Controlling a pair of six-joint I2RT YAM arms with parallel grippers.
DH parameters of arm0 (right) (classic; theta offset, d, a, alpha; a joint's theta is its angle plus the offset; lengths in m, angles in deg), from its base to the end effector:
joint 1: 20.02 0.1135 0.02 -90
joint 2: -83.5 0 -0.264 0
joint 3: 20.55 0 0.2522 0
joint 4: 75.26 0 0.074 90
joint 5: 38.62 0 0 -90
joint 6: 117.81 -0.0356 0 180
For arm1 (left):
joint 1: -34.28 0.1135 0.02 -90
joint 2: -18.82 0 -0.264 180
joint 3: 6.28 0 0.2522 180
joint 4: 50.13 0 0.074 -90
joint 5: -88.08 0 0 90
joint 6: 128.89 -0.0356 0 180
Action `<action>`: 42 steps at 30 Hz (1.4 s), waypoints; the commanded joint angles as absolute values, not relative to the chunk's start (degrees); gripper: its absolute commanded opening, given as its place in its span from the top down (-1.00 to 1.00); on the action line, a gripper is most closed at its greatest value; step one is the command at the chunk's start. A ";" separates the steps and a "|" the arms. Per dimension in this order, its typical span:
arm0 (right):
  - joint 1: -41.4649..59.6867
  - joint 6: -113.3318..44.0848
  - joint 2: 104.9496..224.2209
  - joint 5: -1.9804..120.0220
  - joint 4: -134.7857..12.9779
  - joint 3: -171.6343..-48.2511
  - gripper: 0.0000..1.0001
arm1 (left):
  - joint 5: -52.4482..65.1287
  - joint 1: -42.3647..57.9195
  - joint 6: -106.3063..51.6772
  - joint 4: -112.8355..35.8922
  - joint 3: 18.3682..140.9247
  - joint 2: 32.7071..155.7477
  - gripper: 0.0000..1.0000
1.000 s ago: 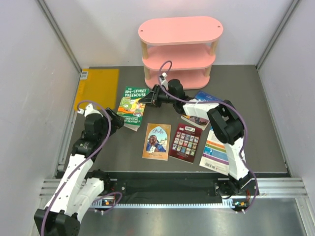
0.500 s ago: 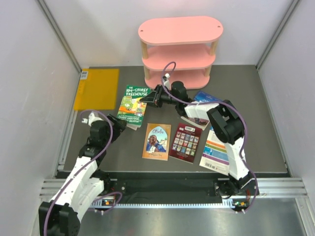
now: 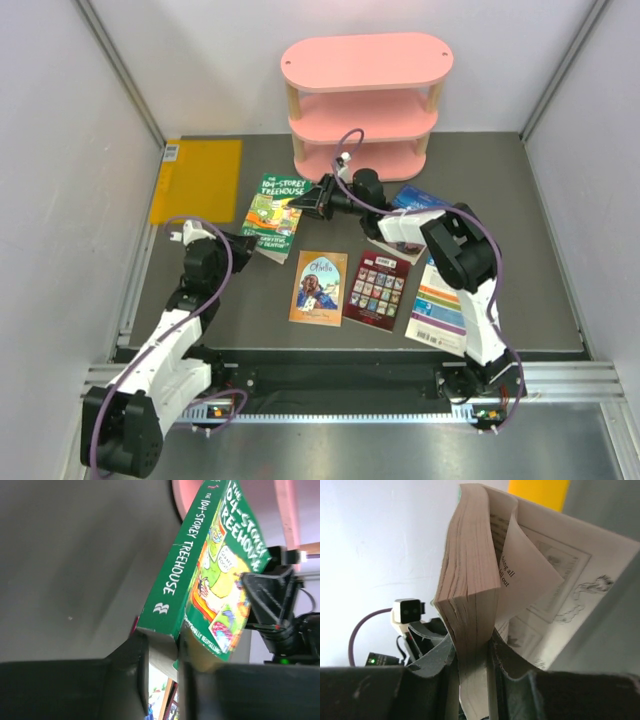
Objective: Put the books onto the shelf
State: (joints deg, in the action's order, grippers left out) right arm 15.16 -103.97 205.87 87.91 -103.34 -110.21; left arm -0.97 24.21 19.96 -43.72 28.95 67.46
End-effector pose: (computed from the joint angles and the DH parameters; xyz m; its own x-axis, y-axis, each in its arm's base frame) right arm 0.3767 0.2915 0.1919 -0.9362 0.2947 -0.1918 -0.1627 0.1205 0.9793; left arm 0.1909 -0.0345 0.2160 -0.3355 -0.8095 -0.4818 -0.1873 0.5586 -0.8080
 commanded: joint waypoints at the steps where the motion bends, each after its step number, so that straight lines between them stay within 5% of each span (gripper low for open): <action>1: 15.49 -106.21 201.37 90.93 -111.34 -110.42 1.00 | 4.04 24.08 19.03 -50.08 29.09 69.44 1.00; 7: 15.05 -103.05 200.49 91.11 -105.91 -111.65 1.00 | 5.72 24.08 18.15 -49.03 30.59 68.66 1.00; 21: 11.28 -94.44 191.88 89.35 -98.69 -102.78 0.24 | 16.80 22.85 27.73 -69.67 32.61 83.06 1.00; 30: 8.20 -81.17 180.98 84.96 -83.06 -95.66 0.17 | 18.91 19.60 30.71 -82.06 37.88 94.57 1.00; 42: 4.07 -78.26 178.34 84.43 -81.63 -94.60 0.17 | 24.96 17.31 30.37 -85.59 46.05 99.77 1.00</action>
State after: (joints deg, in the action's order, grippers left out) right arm 4.21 -79.84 181.08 81.23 -80.26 -93.44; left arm 21.06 18.09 30.64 -76.31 40.58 100.12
